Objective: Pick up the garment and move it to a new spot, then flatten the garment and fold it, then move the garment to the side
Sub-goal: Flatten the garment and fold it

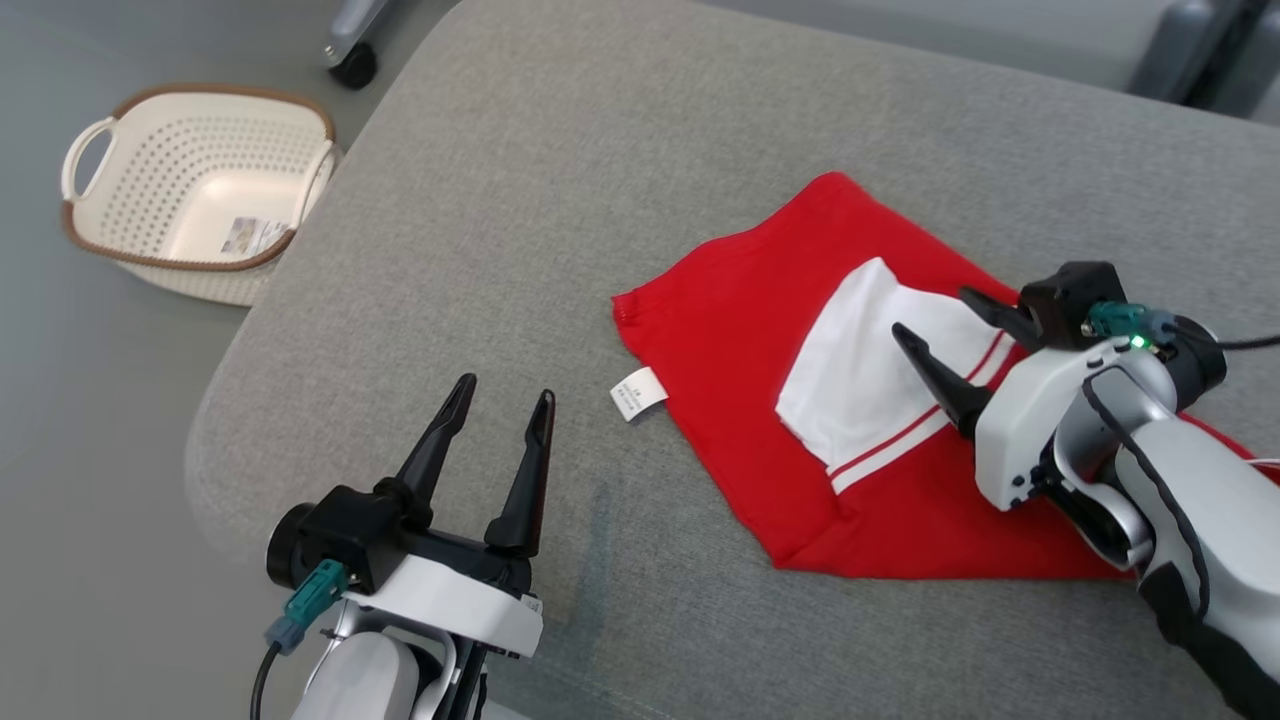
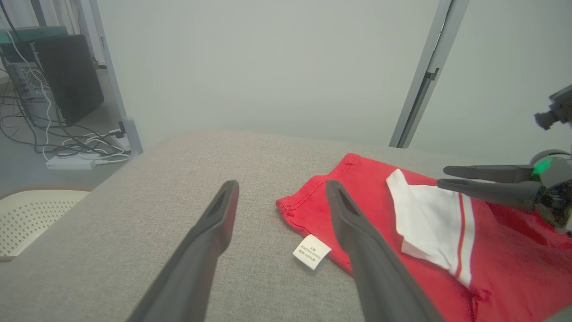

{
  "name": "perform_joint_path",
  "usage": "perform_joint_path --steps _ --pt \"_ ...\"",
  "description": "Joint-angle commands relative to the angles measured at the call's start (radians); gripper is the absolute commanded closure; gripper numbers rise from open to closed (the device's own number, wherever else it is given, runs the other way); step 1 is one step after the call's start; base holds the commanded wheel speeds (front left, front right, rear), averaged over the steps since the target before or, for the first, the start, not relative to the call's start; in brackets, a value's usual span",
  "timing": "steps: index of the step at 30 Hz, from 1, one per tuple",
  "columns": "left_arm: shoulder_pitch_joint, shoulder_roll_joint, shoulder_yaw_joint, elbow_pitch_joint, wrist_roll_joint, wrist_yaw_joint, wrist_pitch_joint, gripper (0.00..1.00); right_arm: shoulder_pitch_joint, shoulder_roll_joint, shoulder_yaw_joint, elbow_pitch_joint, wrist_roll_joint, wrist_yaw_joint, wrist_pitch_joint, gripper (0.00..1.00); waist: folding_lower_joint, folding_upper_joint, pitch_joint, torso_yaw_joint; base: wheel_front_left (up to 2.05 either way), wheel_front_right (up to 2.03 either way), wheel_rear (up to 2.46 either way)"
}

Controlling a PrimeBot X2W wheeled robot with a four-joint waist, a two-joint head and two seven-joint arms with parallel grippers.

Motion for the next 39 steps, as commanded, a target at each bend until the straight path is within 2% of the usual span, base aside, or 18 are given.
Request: perform_joint_path --steps 1,8,14,15,16,17,18,23,28,34,39 --pt "-0.023 0.000 -0.006 0.003 -0.003 -0.009 -0.004 0.00 -0.045 -0.013 0.031 0.034 0.022 0.000 -0.007 0.00 0.0000 0.0000 0.038 0.037 0.00 0.00 0.00" --pt "-0.054 -0.001 -0.040 -0.009 -0.040 -0.002 -0.004 0.00 -0.175 -0.024 0.169 0.144 0.096 0.000 -0.021 0.00 0.0000 0.0000 0.078 0.071 0.00 0.00 0.00" --pt "-0.063 -0.002 -0.057 -0.013 -0.055 0.013 -0.004 0.00 -0.226 -0.033 0.256 0.180 0.152 0.000 -0.047 0.00 0.0000 0.0000 0.086 0.078 0.00 0.00 0.00" --pt "-0.063 -0.002 -0.058 -0.012 -0.057 0.014 -0.004 0.00 -0.232 -0.034 0.274 0.182 0.161 0.000 -0.056 0.06 0.0000 0.0000 0.083 0.079 0.00 0.00 0.00" --pt "-0.061 -0.002 -0.057 -0.011 -0.058 0.018 -0.004 0.00 -0.236 -0.036 0.294 0.179 0.173 0.000 -0.062 0.55 0.0000 0.0000 0.082 0.078 0.00 0.00 0.00" --pt "-0.060 -0.002 -0.056 -0.012 -0.059 0.021 -0.004 0.00 -0.240 -0.042 0.316 0.176 0.181 0.000 -0.069 0.60 0.0000 0.0000 0.080 0.076 0.00 0.00 0.00" --pt "-0.059 -0.002 -0.055 -0.012 -0.060 0.022 -0.004 0.00 -0.242 -0.046 0.333 0.174 0.196 0.000 -0.075 1.00 0.0000 0.0000 0.078 0.075 0.00 0.00 0.00" --pt "-0.061 -0.002 -0.049 -0.015 -0.056 0.031 -0.004 0.00 -0.266 -0.068 0.403 0.158 0.241 0.000 -0.112 1.00 0.0000 0.0000 0.073 0.059 0.00 0.00 0.00" --pt "-0.049 -0.002 -0.036 -0.015 -0.042 0.036 -0.004 0.00 -0.279 -0.088 0.430 0.133 0.272 0.000 -0.183 1.00 0.0000 0.0000 0.057 0.024 0.00 0.00 0.00" --pt "-0.035 -0.002 -0.004 -0.011 -0.014 0.030 -0.004 0.00 -0.217 -0.117 0.395 0.058 0.289 0.000 -0.292 1.00 0.0000 0.0000 0.028 -0.058 0.00 0.00 0.00" --pt "-0.026 0.001 0.039 -0.007 0.024 0.021 -0.004 0.00 -0.093 -0.138 0.325 -0.041 0.282 0.000 -0.336 1.00 0.0000 0.0000 0.001 -0.150 0.00 0.00 0.00"
